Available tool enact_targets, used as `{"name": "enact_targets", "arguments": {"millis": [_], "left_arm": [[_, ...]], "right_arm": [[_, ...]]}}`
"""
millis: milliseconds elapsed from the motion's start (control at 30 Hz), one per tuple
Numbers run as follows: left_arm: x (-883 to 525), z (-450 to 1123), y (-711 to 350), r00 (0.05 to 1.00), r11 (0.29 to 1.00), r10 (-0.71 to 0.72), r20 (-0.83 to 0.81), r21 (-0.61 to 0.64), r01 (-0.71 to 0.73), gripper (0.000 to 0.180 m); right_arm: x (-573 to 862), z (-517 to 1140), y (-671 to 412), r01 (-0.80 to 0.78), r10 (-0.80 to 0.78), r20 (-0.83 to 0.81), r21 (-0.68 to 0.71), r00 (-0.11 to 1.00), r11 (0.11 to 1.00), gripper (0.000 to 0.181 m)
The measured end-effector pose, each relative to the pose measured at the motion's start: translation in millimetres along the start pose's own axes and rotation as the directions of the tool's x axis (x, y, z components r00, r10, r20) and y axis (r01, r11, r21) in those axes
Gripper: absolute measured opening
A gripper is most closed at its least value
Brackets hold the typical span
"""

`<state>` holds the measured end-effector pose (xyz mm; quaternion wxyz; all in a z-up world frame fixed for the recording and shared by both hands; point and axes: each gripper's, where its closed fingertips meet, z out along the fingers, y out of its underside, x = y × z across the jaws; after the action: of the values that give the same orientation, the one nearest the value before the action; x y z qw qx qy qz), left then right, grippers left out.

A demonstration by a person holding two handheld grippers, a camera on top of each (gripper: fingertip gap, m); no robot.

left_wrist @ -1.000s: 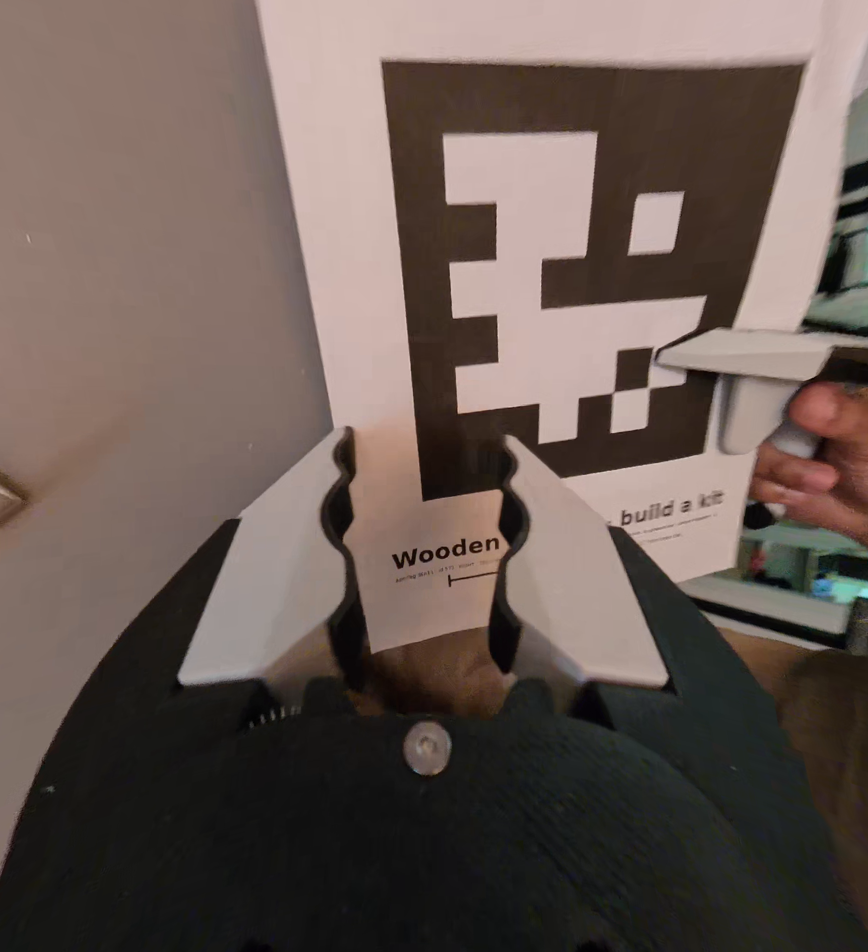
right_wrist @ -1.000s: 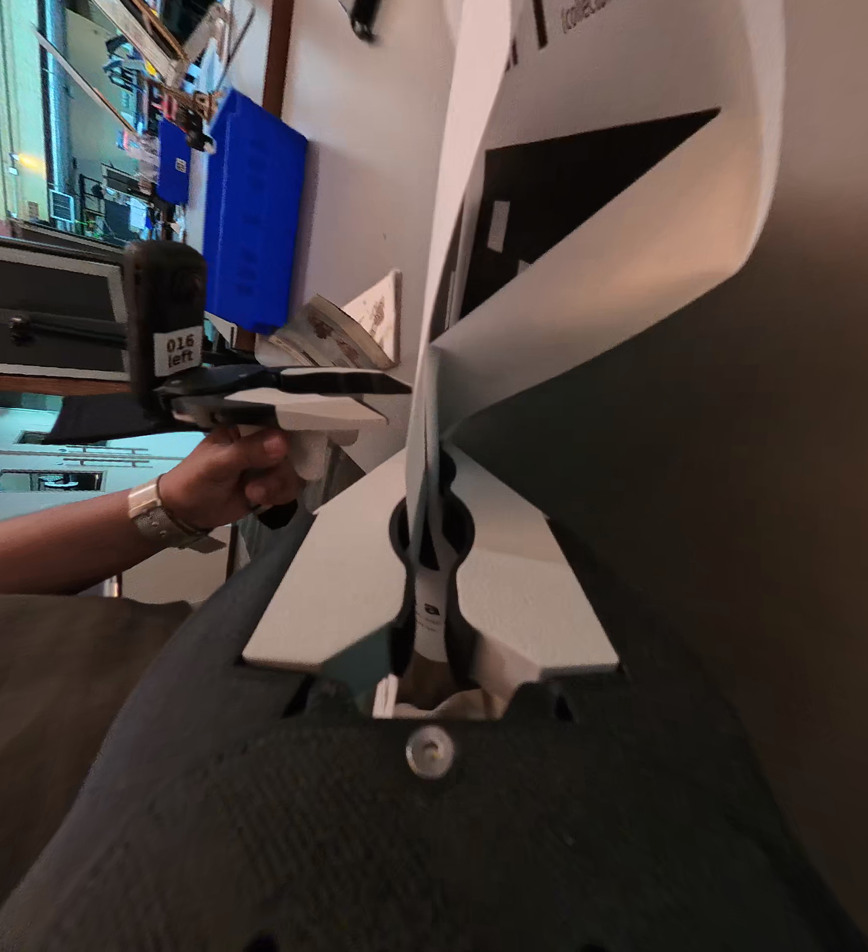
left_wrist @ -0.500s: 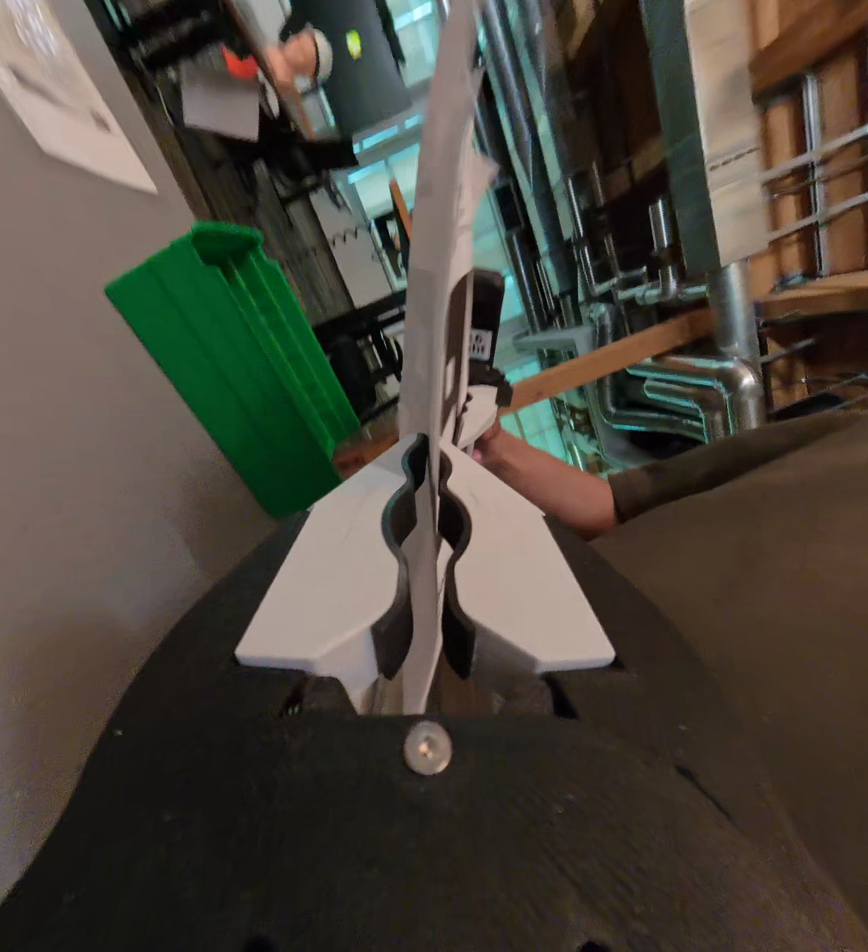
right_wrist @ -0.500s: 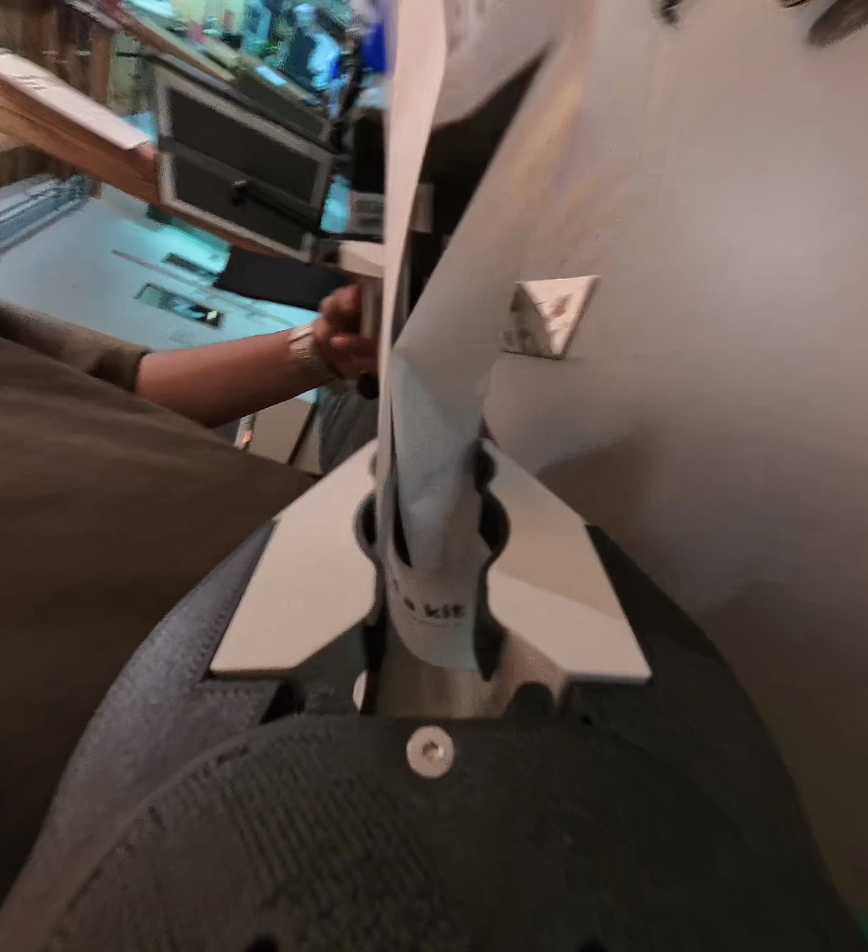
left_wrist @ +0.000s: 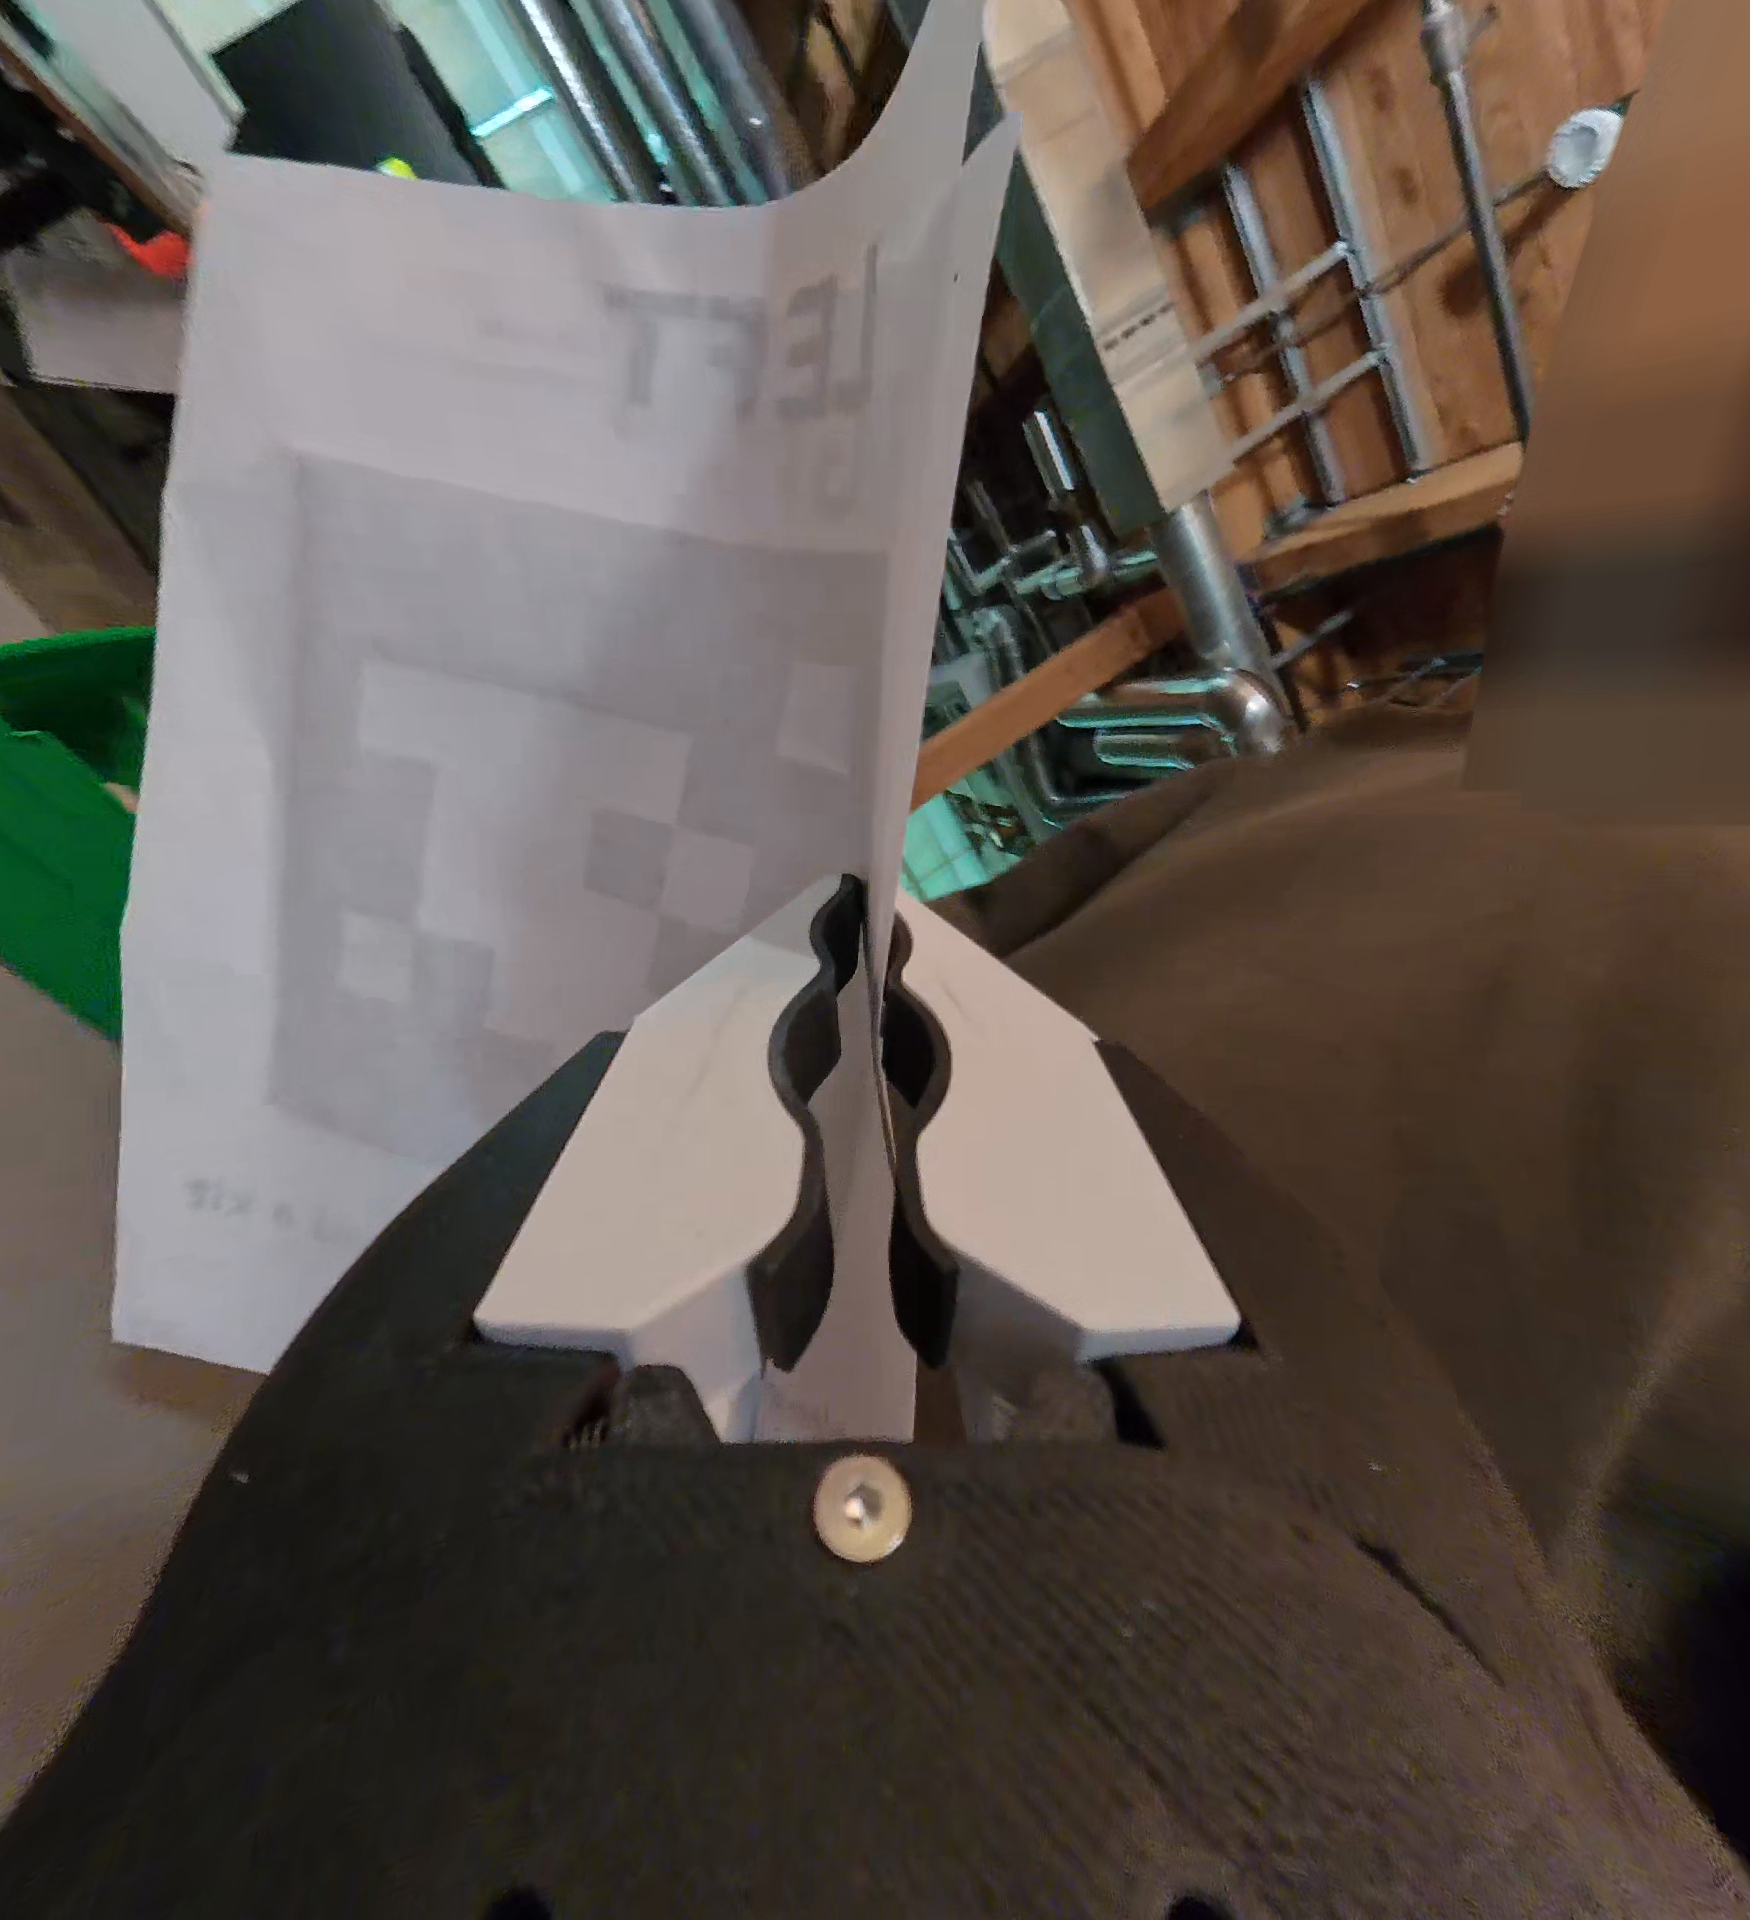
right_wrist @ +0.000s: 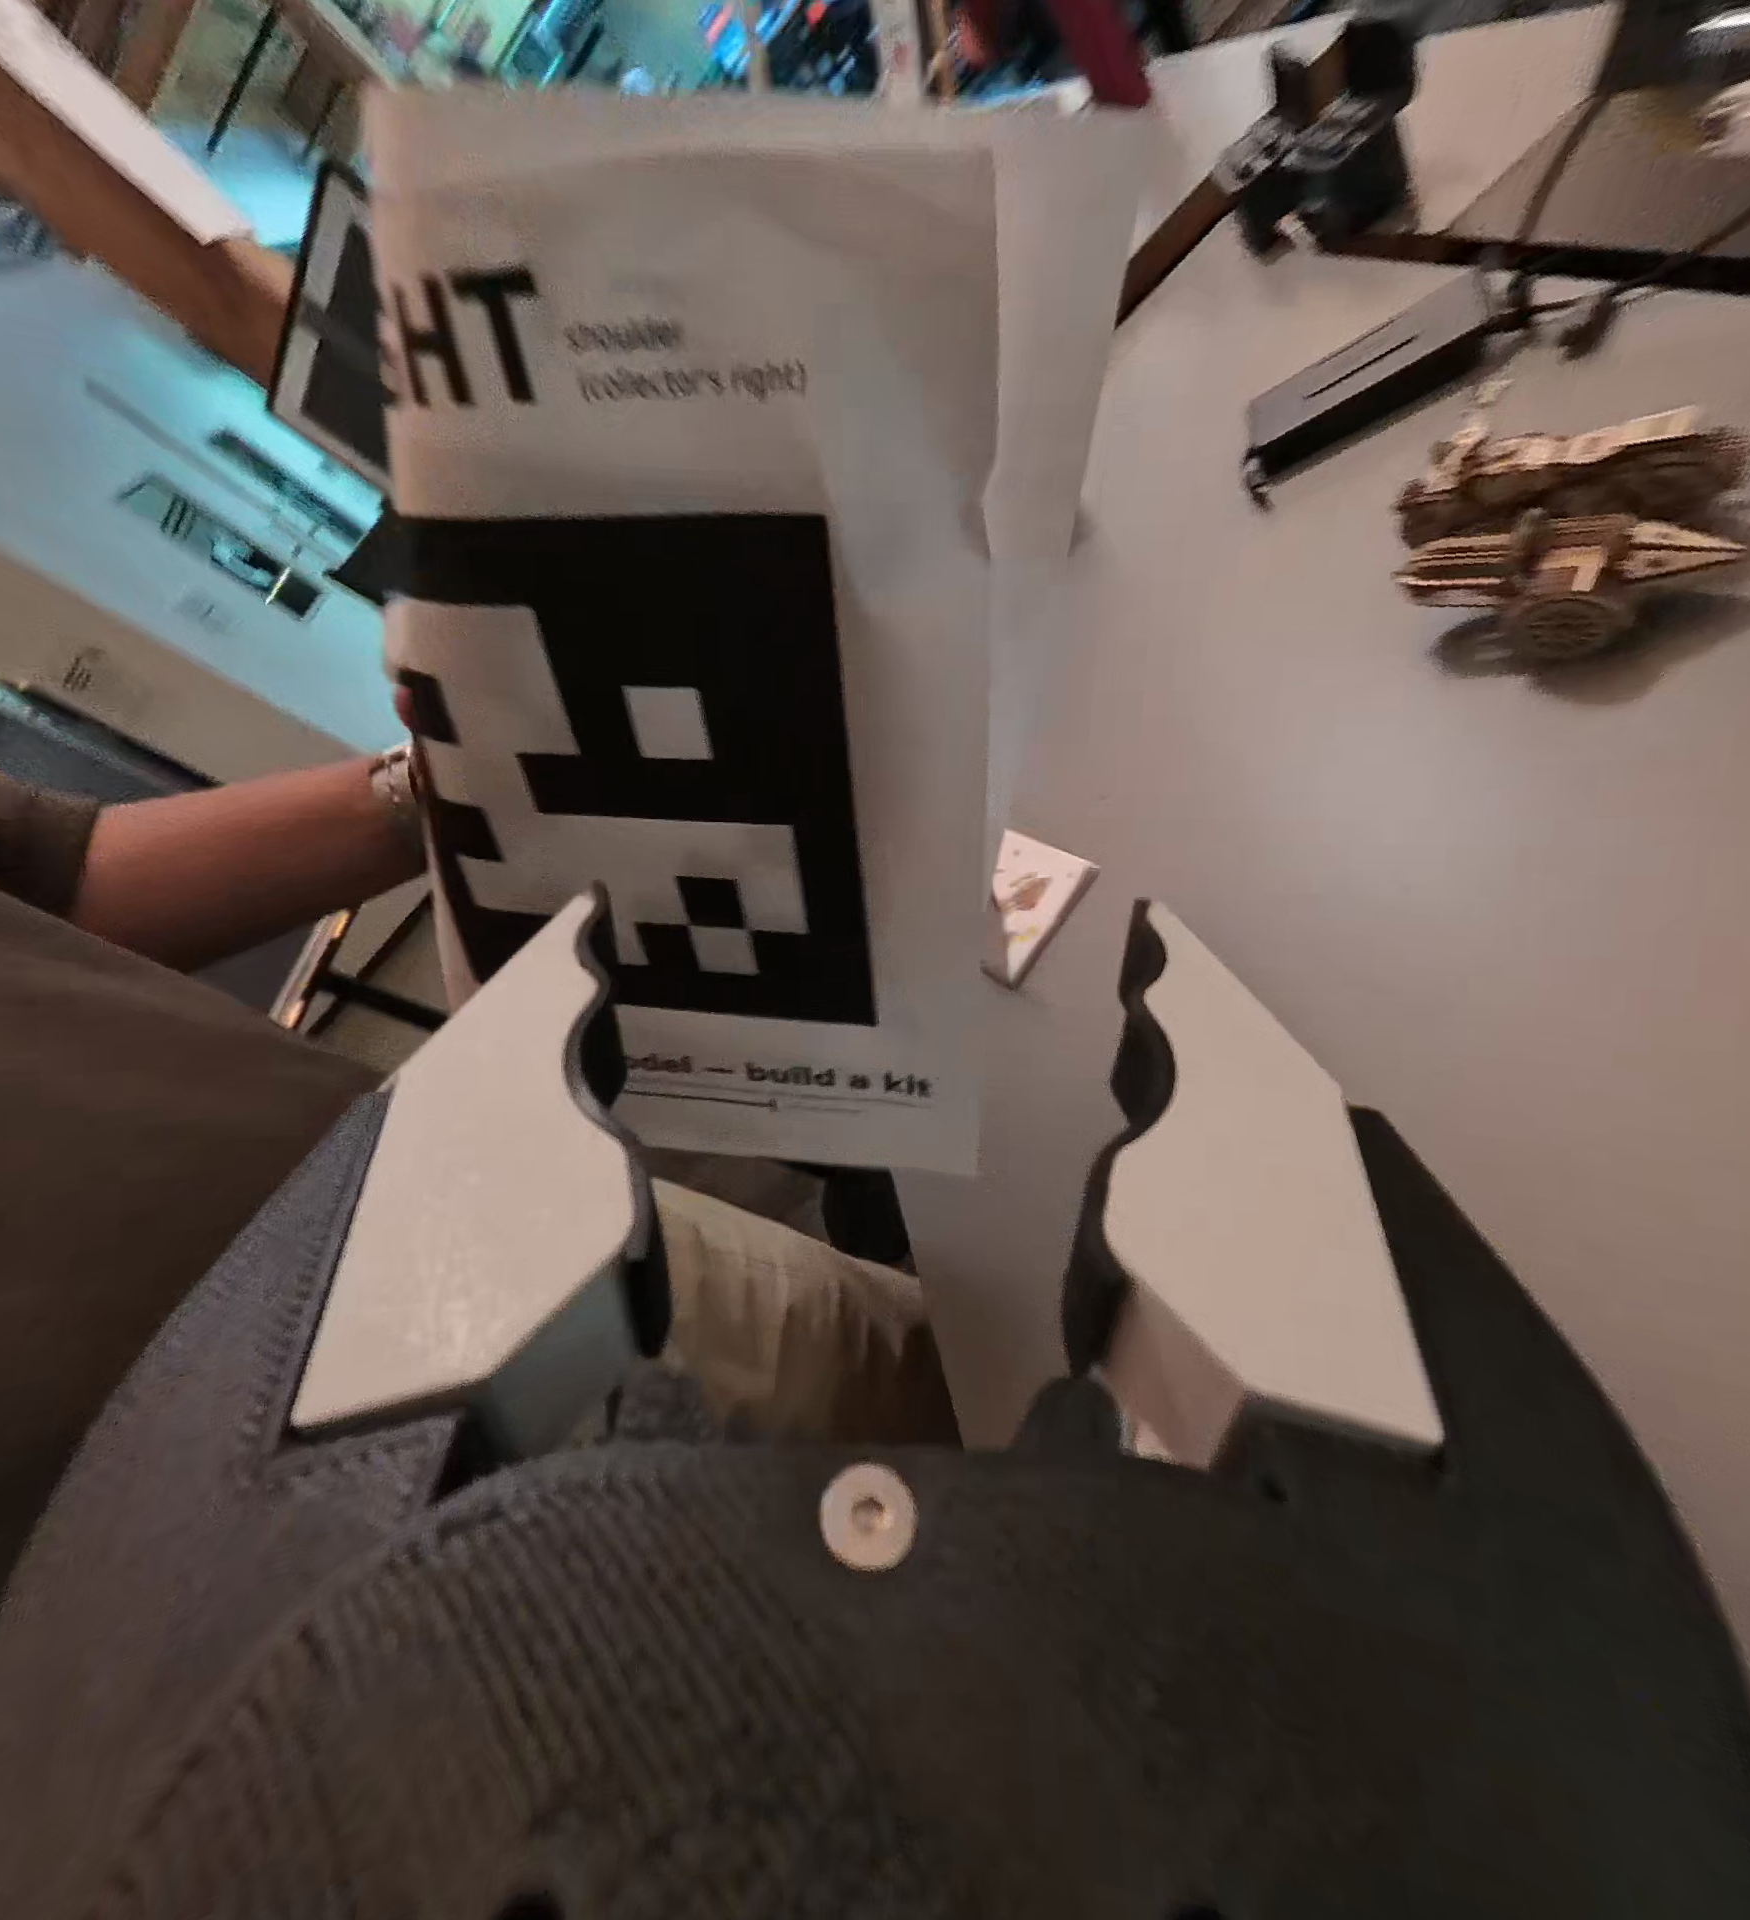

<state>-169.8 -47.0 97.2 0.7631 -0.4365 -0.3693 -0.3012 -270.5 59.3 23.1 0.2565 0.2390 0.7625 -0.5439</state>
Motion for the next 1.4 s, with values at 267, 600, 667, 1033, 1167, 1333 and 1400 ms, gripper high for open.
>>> {"name": "enact_targets", "arguments": {"millis": [267,600,667,1033,1167,1333,1400], "left_arm": [[18.5,-18.6,-11.0,0.995,0.999,0.05,0.081,0.013,-0.052,0.0],[-3.8,-143.7,-29.6,0.894,0.954,0.027,0.447,0.257,-0.157,0.008],[-17.2,-194.4,-45.6,0.824,0.935,-0.023,0.566,0.304,-0.182,0.046],[-80.3,-593.4,-150.9,-0.254,0.978,0.158,0.954,-0.187,-0.092,0.082],[-102.7,-651.9,-178.8,-0.408,0.966,0.242,0.88,-0.258,0.016,0.09],[-134.2,-676.8,-150.6,-0.269,0.983,0.126,0.955,-0.084,0.16,0.089],[-140.8,-675.3,-133.8,-0.191,0.975,0.071,0.979,-0.028,0.22,0.077]], "right_arm": [[-83.7,41.4,-10.0,-0.035,0.067,0.526,-0.07,0.848,0.997,0.015],[-114.8,126.0,-32.2,-0.04,0.107,0.559,-0.13,0.822,0.991,0.0],[-111.3,154.6,-51.9,-0.1,0.135,0.534,-0.095,0.835,0.99,0.0],[-88.7,344.5,-136.5,-0.396,0.331,0.404,0.086,0.853,0.914,0.0],[-110.2,392.8,-150.9,-0.402,0.341,0.392,0.084,0.854,0.912,0.0],[-143.4,445.3,-162.4,-0.405,0.339,0.43,0.07,0.837,0.912,0.0],[-136.2,471.1,-155.6,-0.434,0.386,0.383,0.046,0.839,0.9,0.0]]}}
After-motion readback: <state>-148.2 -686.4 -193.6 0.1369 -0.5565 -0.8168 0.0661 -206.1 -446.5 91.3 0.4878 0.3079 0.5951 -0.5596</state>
